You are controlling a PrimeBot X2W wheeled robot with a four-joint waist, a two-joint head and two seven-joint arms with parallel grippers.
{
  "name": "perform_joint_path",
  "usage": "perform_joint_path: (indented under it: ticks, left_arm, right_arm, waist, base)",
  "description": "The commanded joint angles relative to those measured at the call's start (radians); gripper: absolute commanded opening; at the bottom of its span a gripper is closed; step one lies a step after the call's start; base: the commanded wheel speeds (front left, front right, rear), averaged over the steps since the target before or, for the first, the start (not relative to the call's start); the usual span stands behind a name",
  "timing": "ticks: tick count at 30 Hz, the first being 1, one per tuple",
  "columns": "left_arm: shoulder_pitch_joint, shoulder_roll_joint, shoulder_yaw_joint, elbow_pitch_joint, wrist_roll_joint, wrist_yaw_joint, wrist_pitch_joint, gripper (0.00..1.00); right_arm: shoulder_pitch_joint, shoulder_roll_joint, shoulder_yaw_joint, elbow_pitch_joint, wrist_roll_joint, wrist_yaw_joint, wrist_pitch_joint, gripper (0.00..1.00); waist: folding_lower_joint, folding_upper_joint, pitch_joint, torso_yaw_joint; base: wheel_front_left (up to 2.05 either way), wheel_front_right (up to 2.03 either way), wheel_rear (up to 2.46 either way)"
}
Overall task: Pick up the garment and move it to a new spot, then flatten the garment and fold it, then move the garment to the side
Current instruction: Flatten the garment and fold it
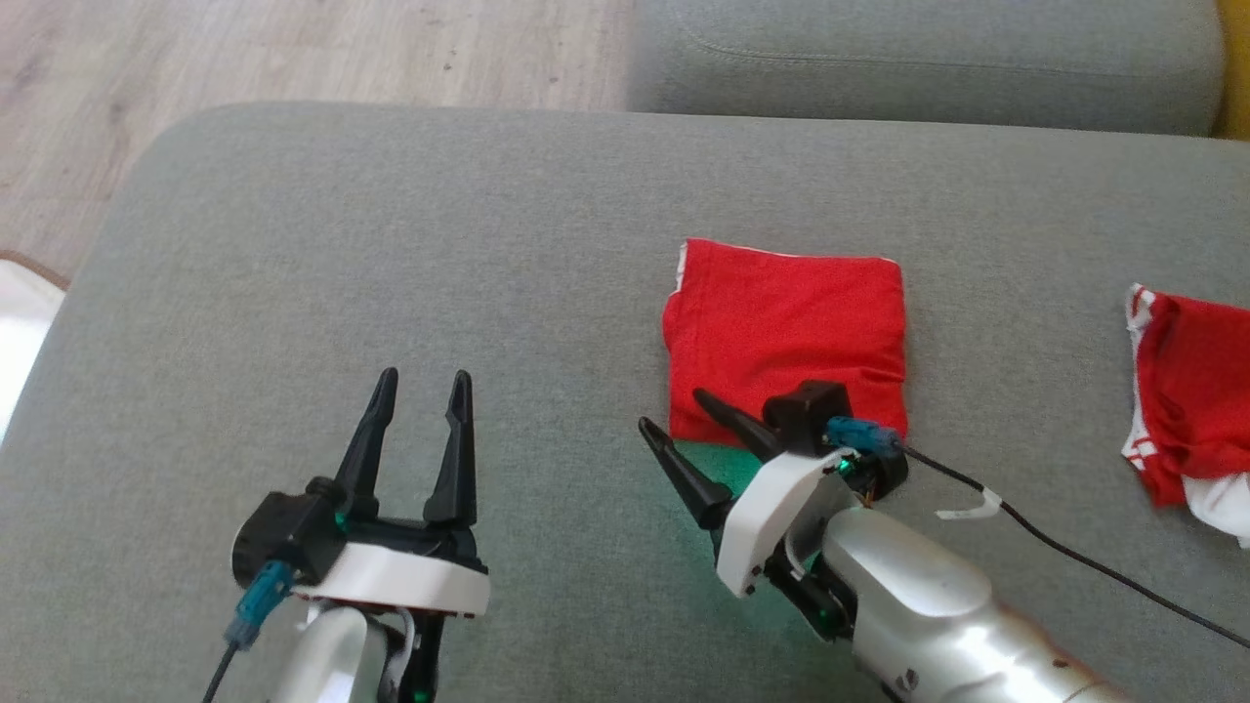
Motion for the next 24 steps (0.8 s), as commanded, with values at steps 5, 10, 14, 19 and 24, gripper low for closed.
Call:
perform_joint_path:
  ticks: [5, 10, 14, 19, 24]
  left_arm:
    - [-0.021, 0.006, 0.047, -0.038, 0.002, 0.007, -0.008, 1.0]
    - [-0.017, 0.006, 0.065, -0.063, 0.009, 0.006, -0.008, 1.0]
    - [-0.015, 0.006, 0.072, -0.083, 0.014, 0.002, -0.008, 1.0]
    - [-0.01, 0.006, 0.076, -0.101, 0.021, -0.001, -0.008, 1.0]
    - [0.005, 0.006, 0.088, -0.131, 0.026, -0.003, -0.008, 1.0]
  right_arm:
    - [-0.038, 0.013, -0.065, -0.022, -0.002, 0.007, -0.05, 1.0]
    - [-0.066, 0.001, -0.269, 0.0, -0.11, 0.007, -0.064, 1.0]
    - [-0.004, -0.032, -0.533, -0.102, -0.289, 0.007, -0.065, 1.0]
    - [0.126, -0.015, -0.763, -0.258, -0.468, 0.007, -0.065, 1.0]
    - [0.291, 0.011, -0.906, -0.457, -0.598, 0.007, -0.065, 1.0]
  waist:
    - [0.0, 0.0, -0.012, -0.041]
    - [0.0, 0.0, -0.014, -0.083]
    - [0.0, 0.0, -0.014, -0.114]
    - [0.0, 0.0, -0.016, -0.143]
    - [0.0, 0.0, -0.016, -0.172]
  base:
    - [0.0, 0.0, 0.0]
    - [0.0, 0.0, 0.0]
    - [0.0, 0.0, 0.0]
    - [0.0, 0.0, 0.0]
    - [0.0, 0.0, 0.0]
